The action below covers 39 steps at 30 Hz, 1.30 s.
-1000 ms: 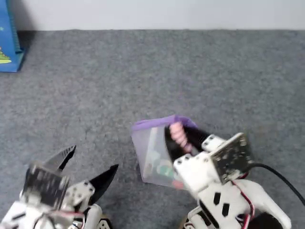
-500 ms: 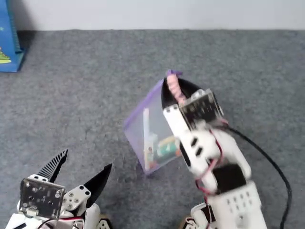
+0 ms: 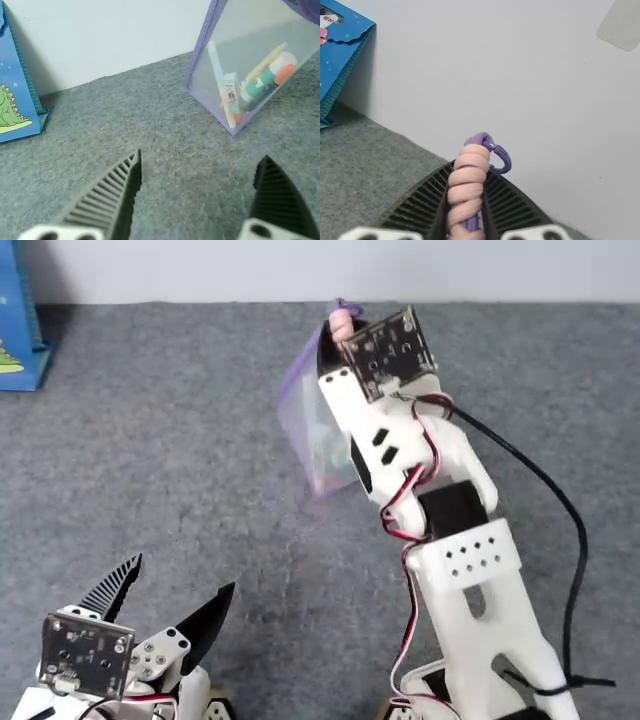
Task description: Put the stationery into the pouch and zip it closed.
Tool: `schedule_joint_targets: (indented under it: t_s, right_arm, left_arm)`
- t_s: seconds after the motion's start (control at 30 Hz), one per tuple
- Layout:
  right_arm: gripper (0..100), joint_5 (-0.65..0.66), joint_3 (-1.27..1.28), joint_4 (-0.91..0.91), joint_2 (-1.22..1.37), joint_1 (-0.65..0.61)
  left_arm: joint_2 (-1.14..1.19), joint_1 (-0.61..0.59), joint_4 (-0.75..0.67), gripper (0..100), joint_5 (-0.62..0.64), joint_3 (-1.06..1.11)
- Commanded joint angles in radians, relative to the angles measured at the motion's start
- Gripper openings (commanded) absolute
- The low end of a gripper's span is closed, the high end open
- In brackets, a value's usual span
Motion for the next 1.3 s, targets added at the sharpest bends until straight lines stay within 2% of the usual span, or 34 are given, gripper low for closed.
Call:
schedule_joint_targets:
  t_s: [0.0, 0.27, 0.43, 0.63, 0.87, 1.27]
  right_arm:
    - [0.8, 0.032, -0.095, 0.027, -0.007, -0.028]
    - [0.8, 0.038, -0.095, 0.377, -0.054, -0.199]
    - [0.8, 0.037, -0.095, 0.539, -0.139, -0.351]
    - [0.8, 0.028, -0.092, 0.707, -0.193, -0.475]
    - [0.8, 0.035, 0.031, 0.756, -0.203, -0.484]
    - [0.8, 0.028, 0.043, 0.642, -0.338, -0.41]
  left_arm:
    - [0.0, -0.005, -0.011, 34, 0.017, 0.001]
    - [0.0, -0.005, -0.011, 34, 0.021, -0.001]
    - [0.0, -0.005, -0.011, 34, 0.023, -0.001]
    - [0.0, -0.005, -0.011, 33, 0.023, -0.002]
    - [-0.002, -0.005, -0.003, 30, 0.023, -0.004]
    - [0.0, -0.003, -0.003, 30, 0.018, -0.004]
